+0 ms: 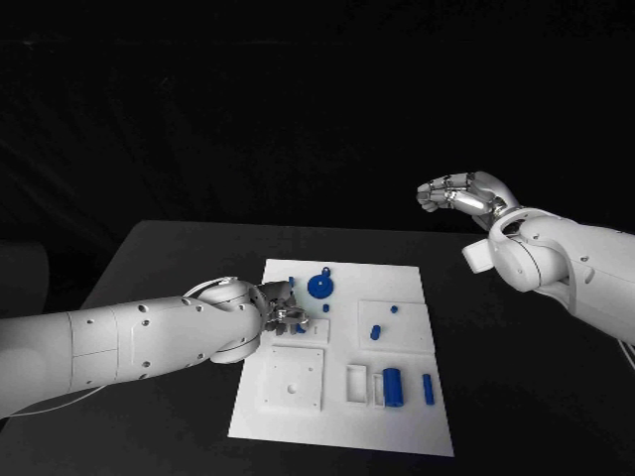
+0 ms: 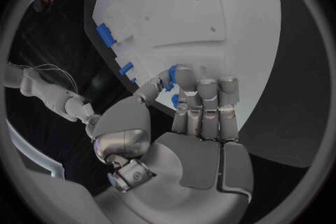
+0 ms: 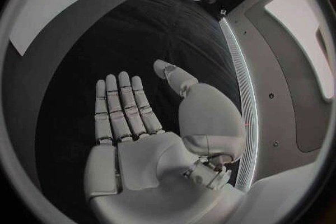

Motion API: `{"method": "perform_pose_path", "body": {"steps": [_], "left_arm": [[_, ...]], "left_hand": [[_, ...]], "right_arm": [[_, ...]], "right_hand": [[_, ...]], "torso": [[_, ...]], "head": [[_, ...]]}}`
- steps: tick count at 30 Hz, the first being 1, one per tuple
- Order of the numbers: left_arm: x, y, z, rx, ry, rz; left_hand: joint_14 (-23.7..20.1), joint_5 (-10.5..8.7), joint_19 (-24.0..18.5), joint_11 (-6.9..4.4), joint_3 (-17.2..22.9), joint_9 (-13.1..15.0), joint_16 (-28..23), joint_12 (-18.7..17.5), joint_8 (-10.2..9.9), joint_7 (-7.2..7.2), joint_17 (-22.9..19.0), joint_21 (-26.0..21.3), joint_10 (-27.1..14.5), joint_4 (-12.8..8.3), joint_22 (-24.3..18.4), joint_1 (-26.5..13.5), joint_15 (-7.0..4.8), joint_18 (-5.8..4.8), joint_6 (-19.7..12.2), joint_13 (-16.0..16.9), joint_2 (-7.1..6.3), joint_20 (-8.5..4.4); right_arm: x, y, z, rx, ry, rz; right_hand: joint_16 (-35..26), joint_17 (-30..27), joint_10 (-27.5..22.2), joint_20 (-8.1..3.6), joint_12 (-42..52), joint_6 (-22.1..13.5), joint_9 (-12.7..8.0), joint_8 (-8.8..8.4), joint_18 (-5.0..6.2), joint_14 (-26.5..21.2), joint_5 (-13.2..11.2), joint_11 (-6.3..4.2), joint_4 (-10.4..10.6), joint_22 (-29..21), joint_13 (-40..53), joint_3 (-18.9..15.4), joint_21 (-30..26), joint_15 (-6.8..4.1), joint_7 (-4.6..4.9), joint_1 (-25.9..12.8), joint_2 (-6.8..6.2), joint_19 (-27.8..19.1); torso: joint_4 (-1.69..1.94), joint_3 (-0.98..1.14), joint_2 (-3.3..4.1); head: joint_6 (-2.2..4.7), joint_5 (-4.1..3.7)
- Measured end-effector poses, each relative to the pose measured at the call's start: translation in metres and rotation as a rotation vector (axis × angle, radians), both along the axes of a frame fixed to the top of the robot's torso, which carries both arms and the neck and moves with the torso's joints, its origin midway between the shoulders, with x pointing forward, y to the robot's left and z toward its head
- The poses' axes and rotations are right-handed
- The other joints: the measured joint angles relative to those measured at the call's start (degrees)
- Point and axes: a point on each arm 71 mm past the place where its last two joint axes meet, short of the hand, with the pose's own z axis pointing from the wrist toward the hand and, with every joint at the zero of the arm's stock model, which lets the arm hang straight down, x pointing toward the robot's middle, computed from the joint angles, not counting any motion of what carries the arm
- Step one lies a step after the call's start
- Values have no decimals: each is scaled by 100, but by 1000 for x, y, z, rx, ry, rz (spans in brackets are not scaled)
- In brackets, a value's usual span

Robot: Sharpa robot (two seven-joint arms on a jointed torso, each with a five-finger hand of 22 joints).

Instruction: Assemble the parts on the task board

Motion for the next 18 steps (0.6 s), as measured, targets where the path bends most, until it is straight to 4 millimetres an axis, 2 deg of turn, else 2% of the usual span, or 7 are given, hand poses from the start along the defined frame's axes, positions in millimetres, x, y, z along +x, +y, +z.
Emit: {"method": "perform_pose_path", "body": {"steps": [5,6,8,9,18], "left_arm": [[0,0,0,3,3,-1],[0,0,0,3,4,-1],[0,-2,-1,3,5,-4],[0,-2,-1,3,5,-5],[2,-5,-1,5,5,-7]], "left_hand": [[1,-18,0,-12,14,12,27,28,1,-3,3,0,32,14,0,-16,-1,0,41,16,-16,0],[23,-15,0,-52,16,18,31,34,13,-42,7,0,91,15,0,-21,-22,4,119,25,-11,0],[126,-10,6,-141,16,19,52,61,22,-276,11,0,183,16,-1,-63,-126,87,472,30,31,-6],[133,-10,10,-151,16,18,52,67,10,-334,11,0,194,16,-1,-80,-133,88,487,33,48,-10],[165,-10,10,-173,17,20,72,67,-16,-447,15,23,231,17,-1,-164,-164,93,605,50,133,-10]], "right_arm": [[0,0,0,0,0,0],[0,0,0,0,1,0],[0,0,0,0,1,0],[0,0,0,0,1,0],[0,-1,0,0,2,0]], "right_hand": [[0,-3,0,0,0,0,-5,0,0,0,0,0,0,0,0,0,0,0,0,0,0,0],[0,-6,0,0,0,0,-5,0,0,0,0,0,0,0,0,0,0,0,0,0,0,0],[0,-6,0,0,0,0,-5,0,0,-4,0,0,0,0,0,0,0,4,0,0,0,0],[0,-6,0,0,0,0,-5,0,0,-16,0,0,0,0,0,0,0,16,0,0,0,0],[0,-13,0,0,0,0,-5,0,0,-16,0,0,0,5,-5,0,-22,16,0,0,0,0]], "torso": [[-1,0,0],[-1,0,0],[-2,-1,0],[-2,-2,-1],[-2,-7,-1]], "head": [[-1,1],[-1,2],[-1,3],[-1,3],[9,-11]]}}
